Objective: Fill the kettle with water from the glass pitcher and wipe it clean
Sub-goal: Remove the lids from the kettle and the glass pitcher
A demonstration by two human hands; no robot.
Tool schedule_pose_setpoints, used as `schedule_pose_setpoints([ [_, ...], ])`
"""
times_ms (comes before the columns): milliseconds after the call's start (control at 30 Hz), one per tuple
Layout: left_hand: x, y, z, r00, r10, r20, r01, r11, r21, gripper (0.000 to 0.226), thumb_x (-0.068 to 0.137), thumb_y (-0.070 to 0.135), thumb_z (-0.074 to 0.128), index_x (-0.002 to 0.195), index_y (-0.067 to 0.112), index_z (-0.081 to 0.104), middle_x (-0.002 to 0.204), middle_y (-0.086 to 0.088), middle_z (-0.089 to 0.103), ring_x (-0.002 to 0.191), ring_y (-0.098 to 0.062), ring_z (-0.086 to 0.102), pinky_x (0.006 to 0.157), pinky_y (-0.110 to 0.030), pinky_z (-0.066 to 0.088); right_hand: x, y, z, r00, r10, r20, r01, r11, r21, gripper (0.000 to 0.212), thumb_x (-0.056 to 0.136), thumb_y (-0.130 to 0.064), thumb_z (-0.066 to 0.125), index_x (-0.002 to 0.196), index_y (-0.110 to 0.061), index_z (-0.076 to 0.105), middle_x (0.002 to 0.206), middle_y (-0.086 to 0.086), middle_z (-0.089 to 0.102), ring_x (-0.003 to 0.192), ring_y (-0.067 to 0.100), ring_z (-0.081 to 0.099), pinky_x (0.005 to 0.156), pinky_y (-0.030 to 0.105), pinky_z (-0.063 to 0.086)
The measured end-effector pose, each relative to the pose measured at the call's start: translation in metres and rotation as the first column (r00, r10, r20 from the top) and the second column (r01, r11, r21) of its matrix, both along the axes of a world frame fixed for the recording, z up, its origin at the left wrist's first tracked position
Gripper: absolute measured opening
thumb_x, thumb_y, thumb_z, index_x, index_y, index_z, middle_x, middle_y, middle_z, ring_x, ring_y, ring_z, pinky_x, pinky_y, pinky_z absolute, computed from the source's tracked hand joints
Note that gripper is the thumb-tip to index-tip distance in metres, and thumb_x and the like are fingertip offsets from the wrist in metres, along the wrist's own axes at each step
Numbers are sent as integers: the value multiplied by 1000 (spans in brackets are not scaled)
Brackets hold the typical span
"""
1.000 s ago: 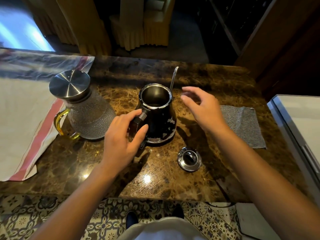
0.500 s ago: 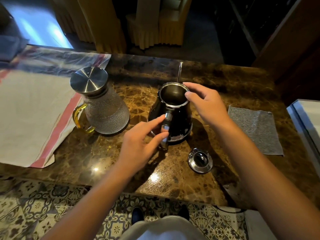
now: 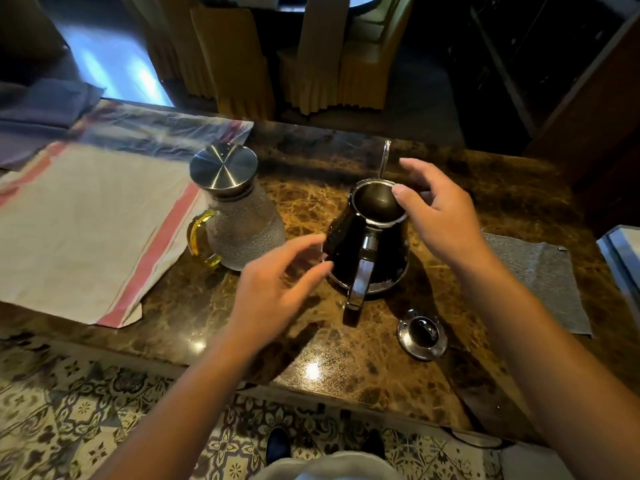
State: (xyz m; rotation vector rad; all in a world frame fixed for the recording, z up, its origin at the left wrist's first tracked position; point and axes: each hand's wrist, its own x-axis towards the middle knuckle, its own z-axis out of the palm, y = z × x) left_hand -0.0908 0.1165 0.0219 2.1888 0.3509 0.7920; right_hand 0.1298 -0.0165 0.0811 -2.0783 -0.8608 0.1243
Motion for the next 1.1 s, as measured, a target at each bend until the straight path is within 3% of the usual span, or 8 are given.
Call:
schedule_pose_setpoints([
  [167,-54,42,-2,915,392,93,-392,811,434,33,97,28,67,125,10,72,140,-11,62,131,-31,55,110,-44,43,-29,45,33,944,209,256,-185,976,-116,55,102,-42,58,153,-29,43,166,-6,32,153,14,27,115,28,22],
  [333,-79,80,-16,807,583,-93,-495,754,432,66,100,57,49,155,22,43,168,-13,28,158,-37,17,123,-54,24,-57,114,38,847,447,287,-384,889,-249,69,101,-53,54,161,-32,28,172,-2,17,157,19,17,118,30,16],
  [467,-76,98,-25,779,599,-185,-485,762,430,59,106,55,35,152,22,50,168,-9,30,159,-35,16,120,-57,25,-76,166,35,784,550,287,-434,817,-380,76,98,-61,55,162,-34,24,172,2,16,157,25,17,124,49,25],
  [567,-71,107,-29,809,578,-107,-503,774,384,46,107,43,44,142,19,62,148,-9,56,139,-32,47,107,-50,42,-84,190,33,740,606,292,-440,764,-473,78,94,-68,56,160,-37,28,172,2,18,155,29,23,121,54,31],
  [633,-68,108,-29,847,529,-55,-491,818,301,37,106,33,53,138,19,66,112,-6,73,99,-25,65,77,-38,51,-87,199,31,705,620,344,-429,759,-490,72,92,-67,58,155,-38,39,169,2,26,150,30,33,115,50,36],
  [733,-68,107,-30,853,521,-22,-498,827,263,36,102,24,63,138,18,66,75,-3,72,57,-12,51,56,-25,34,-87,206,32,668,639,382,-430,750,-503,70,85,-71,59,146,-38,52,150,-3,53,131,27,51,107,49,46],
  [933,-70,115,-33,883,470,-10,-451,854,261,38,102,28,63,139,23,66,63,0,66,48,-17,53,47,-30,43,-81,216,55,552,731,402,-442,665,-602,69,80,-69,68,140,-37,58,126,-6,69,106,16,63,82,30,44],
  [1100,-74,118,-37,894,448,6,-432,858,278,48,102,37,56,147,20,58,58,2,60,43,-14,49,40,-35,45,-78,220,61,472,792,387,-480,599,-640,68,80,-68,71,136,-32,61,115,-4,69,100,15,63,81,32,51],
])
